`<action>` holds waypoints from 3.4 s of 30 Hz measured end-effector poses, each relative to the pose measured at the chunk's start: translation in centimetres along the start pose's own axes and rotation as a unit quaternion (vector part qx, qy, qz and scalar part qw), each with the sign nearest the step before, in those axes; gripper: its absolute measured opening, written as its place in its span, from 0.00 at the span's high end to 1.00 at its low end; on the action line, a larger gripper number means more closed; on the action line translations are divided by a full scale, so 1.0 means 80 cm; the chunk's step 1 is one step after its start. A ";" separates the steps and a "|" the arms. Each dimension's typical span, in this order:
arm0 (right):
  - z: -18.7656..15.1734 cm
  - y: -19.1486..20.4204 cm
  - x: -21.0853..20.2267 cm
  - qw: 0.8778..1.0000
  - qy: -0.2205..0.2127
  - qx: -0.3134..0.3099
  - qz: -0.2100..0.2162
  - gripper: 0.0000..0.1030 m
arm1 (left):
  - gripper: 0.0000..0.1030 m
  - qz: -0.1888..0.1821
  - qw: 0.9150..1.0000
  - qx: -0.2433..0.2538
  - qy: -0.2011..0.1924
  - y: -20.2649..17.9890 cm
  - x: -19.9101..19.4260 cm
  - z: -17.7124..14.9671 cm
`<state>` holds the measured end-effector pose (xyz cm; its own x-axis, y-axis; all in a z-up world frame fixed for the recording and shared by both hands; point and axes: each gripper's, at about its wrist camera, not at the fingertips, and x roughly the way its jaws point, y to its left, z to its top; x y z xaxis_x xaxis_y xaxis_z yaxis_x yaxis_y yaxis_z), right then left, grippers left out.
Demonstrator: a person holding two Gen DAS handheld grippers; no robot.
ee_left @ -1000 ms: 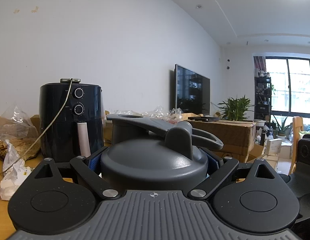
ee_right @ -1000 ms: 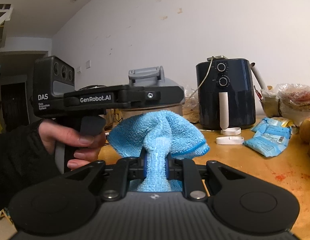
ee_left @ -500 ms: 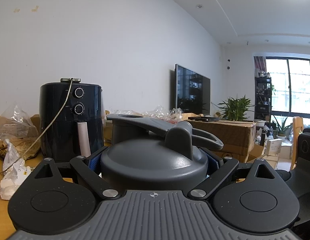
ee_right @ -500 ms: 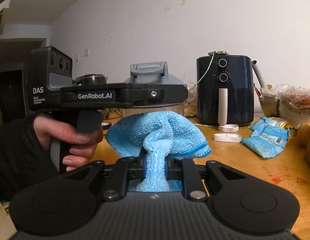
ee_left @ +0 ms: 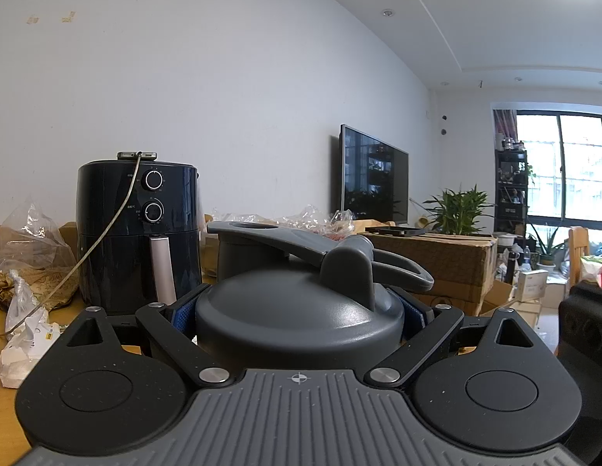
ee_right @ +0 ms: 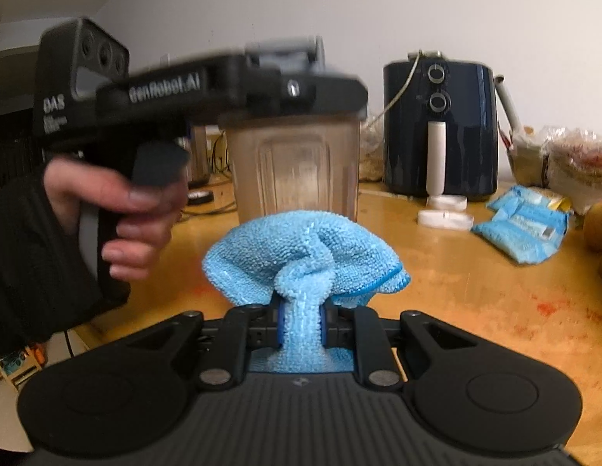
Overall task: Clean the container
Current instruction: 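Wipe the clear bottle body with the cloth in the right gripper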
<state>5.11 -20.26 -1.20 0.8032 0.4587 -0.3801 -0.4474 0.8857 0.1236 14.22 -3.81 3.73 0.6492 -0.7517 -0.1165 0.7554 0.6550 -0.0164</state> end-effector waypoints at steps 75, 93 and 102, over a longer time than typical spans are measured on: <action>-0.016 -0.013 0.020 0.999 0.030 0.023 0.017 0.91 | 0.08 0.020 1.000 0.004 0.006 -0.014 0.001 0.004; -0.021 -0.013 0.016 0.999 0.019 0.027 0.019 0.90 | 0.08 0.017 0.999 0.027 0.007 -0.025 0.007 0.005; -0.020 -0.011 0.017 0.999 0.022 0.021 0.015 0.90 | 0.08 0.017 1.000 0.022 0.008 -0.020 0.005 0.004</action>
<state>5.98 -20.52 -3.28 0.7709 0.4831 -0.4151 -0.4539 0.8739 0.1740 13.26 -5.17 4.05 0.6727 -0.7282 -0.1313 0.7370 0.6751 0.0317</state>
